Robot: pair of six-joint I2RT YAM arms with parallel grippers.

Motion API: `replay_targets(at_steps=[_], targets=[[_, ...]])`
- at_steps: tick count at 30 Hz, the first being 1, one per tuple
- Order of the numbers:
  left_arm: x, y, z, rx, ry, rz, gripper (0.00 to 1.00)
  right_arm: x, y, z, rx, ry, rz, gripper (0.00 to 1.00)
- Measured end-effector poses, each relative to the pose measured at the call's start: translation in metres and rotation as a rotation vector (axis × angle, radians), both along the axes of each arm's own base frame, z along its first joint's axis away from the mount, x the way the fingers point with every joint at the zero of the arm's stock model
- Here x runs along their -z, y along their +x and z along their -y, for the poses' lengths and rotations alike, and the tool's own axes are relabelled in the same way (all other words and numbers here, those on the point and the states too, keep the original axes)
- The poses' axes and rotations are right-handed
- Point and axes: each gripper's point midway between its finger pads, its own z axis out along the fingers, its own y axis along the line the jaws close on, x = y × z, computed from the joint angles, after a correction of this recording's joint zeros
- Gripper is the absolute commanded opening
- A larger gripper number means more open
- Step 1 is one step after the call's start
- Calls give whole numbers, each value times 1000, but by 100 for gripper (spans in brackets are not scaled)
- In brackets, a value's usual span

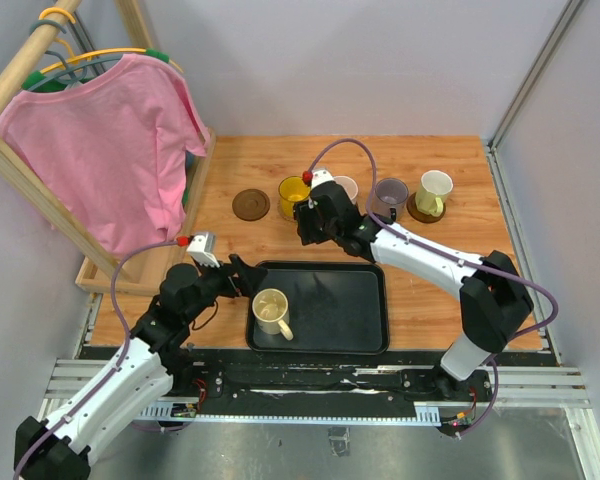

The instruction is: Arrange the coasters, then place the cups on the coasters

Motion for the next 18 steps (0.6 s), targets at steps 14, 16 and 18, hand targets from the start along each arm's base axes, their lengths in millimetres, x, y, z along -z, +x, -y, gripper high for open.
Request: replay_targets(at_steps=[14,16,18], targets=[[4,3,-17,-200,18,-22,100,23,-94,-45,-580,-30,-104,58],[4,4,-22,-228,25,-20,100,27,-104,-48,-628,-44,-111,59],[4,6,-27,-255,32,-17,100,30,-115,-54,-678,-52,-117,60]])
